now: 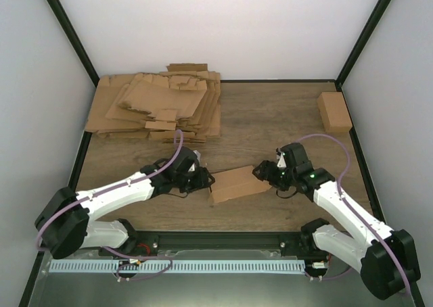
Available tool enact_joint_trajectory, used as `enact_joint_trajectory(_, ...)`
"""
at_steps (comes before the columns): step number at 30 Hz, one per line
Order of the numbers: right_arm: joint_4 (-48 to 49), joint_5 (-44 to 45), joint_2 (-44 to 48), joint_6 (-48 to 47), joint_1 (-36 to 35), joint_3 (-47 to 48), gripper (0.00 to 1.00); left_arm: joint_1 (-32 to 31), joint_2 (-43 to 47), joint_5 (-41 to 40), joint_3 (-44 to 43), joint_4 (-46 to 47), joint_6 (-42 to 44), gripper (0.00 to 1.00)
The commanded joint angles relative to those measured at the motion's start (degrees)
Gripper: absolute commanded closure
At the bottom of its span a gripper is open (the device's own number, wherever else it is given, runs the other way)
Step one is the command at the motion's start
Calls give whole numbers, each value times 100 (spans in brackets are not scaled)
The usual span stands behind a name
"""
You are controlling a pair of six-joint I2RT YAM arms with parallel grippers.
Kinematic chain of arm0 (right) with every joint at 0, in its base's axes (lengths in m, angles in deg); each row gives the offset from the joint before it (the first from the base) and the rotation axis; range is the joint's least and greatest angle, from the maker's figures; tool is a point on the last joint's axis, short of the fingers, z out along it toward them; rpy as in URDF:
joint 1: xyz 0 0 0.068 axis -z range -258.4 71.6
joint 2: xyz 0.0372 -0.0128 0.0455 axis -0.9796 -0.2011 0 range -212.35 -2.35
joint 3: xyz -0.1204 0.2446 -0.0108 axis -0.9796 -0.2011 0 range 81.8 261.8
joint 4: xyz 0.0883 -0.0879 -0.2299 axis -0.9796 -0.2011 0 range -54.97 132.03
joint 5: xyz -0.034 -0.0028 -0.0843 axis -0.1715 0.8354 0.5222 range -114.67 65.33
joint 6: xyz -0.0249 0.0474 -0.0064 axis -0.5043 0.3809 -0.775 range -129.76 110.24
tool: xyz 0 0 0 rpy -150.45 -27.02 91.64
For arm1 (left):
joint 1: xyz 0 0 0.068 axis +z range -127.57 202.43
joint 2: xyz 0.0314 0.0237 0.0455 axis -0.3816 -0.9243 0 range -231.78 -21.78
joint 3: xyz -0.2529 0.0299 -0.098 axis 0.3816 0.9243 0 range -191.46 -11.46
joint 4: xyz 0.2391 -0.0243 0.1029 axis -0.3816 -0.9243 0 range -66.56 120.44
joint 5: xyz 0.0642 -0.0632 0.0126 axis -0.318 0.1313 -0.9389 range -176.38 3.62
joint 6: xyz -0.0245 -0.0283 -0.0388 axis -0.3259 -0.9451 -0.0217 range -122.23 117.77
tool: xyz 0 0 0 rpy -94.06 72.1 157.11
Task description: Fold the paper box
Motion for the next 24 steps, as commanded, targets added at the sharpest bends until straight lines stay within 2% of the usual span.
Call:
enact_joint_trajectory(1,-416,482,67,-312,-55,181,31,-23,-25,-10,103,-60,146,50)
enact_joint_trajectory(8,-147,414,-77,-267,-56,-268,45,-24,-238,185,237,280,81,50)
enact_joint_trajectory(11,-36,375,-49,-207,-52,-429,49,-28,-296,235,246,332,83,50)
enact_joint_trajectory(24,430,29,-78,-109,-51,-812,52,-28,-387,153,444,810,-140,53)
